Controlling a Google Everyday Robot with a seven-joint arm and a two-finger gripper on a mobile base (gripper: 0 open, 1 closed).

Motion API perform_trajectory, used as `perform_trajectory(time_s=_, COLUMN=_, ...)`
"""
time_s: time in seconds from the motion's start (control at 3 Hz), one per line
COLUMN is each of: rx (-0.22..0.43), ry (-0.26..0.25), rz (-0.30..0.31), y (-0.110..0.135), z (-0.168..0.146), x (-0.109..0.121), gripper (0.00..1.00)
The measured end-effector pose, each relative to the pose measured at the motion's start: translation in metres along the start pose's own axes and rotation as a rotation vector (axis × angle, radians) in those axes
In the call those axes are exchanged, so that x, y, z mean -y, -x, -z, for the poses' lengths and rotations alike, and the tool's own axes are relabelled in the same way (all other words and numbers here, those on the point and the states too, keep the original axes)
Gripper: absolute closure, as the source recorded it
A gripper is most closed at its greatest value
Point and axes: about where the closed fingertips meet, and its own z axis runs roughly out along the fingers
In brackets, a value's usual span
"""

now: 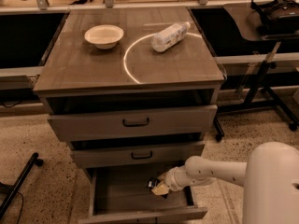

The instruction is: Place rxbar blueberry into bottom drawer

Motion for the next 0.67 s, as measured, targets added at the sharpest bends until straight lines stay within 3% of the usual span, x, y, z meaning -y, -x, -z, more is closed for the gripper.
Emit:
perform_trajectory(time_s=0.33, rx=0.002, ry=0.0, rz=-0.023, y=-0.018, z=-0.023, x=0.016, gripper=1.0)
perform_trajectory(time_s=0.67, rx=0.032, ry=0.016, rz=-0.048, y=-0.028, z=-0.041, x=0.03, gripper=0.81)
